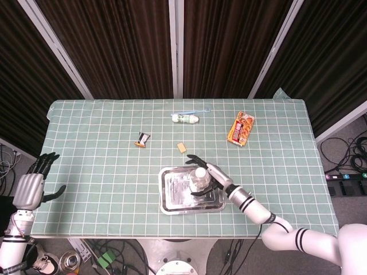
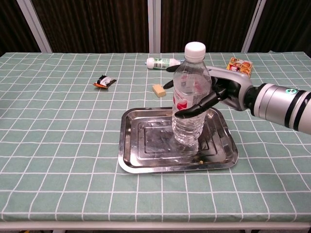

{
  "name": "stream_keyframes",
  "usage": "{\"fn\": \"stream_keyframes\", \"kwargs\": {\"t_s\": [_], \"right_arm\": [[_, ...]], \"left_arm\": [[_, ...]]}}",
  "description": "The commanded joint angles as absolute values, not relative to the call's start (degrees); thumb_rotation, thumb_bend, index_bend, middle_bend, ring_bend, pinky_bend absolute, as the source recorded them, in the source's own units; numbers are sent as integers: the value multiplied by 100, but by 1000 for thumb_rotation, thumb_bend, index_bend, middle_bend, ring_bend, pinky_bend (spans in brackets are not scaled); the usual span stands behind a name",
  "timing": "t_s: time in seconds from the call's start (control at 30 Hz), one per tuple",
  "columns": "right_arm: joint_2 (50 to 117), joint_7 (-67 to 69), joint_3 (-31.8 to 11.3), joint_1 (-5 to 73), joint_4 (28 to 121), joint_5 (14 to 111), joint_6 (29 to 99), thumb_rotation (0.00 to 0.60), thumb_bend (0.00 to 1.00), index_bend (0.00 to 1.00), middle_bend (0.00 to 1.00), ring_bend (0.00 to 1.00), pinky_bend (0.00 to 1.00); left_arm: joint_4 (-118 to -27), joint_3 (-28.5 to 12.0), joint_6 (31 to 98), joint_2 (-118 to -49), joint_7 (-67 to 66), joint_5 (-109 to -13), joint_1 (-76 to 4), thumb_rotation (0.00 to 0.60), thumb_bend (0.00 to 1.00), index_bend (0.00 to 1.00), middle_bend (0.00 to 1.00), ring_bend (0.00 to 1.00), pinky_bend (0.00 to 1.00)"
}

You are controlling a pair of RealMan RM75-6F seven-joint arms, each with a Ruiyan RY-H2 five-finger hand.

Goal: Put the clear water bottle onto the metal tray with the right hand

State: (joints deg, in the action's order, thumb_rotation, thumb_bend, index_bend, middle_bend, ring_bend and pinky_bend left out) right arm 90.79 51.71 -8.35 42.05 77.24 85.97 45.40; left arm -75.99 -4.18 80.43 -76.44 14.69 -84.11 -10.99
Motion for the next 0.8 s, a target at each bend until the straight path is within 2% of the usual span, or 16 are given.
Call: {"fn": "stream_keyframes", "kwargs": {"t_s": [0.03, 0.13, 0.2, 0.33, 0.4, 0.6, 0.8], "right_arm": [[8478, 4834, -648, 4214, 8123, 8786, 4555, 600, 0, 0, 22, 0, 0], [7688, 3737, -470, 4087, 8584, 8693, 4494, 600, 0, 0, 22, 0, 0], [7075, 2291, -332, 3774, 8956, 8362, 4721, 600, 0, 0, 31, 0, 0], [6506, -529, -129, 2837, 9307, 7239, 6002, 600, 0, 0, 41, 0, 0], [6531, -1197, -79, 2463, 9205, 6954, 6641, 600, 0, 0, 42, 0, 0], [6597, -1242, 124, 1708, 8822, 7082, 7580, 600, 0, 0, 62, 0, 0], [6682, -1096, 120, 1514, 8794, 7419, 7807, 600, 0, 0, 83, 0, 0]], "left_arm": [[-7611, -414, 8044, -7655, 1447, -8426, -1109, 600, 268, 164, 180, 87, 189], [-7648, -411, 8035, -7642, 1414, -8415, -1106, 600, 268, 163, 180, 87, 189], [-7680, -407, 8027, -7618, 1390, -8393, -1094, 600, 269, 163, 180, 87, 189], [-7715, -395, 8004, -7564, 1367, -8371, -1079, 600, 268, 164, 181, 87, 189], [-7738, -395, 8007, -7543, 1348, -8372, -1076, 600, 269, 163, 180, 87, 189], [-7860, -370, 7970, -7427, 1263, -8417, -1099, 600, 268, 164, 180, 87, 188], [-8003, -345, 7857, -7321, 1188, -8446, -1160, 600, 272, 163, 180, 87, 189]]}}
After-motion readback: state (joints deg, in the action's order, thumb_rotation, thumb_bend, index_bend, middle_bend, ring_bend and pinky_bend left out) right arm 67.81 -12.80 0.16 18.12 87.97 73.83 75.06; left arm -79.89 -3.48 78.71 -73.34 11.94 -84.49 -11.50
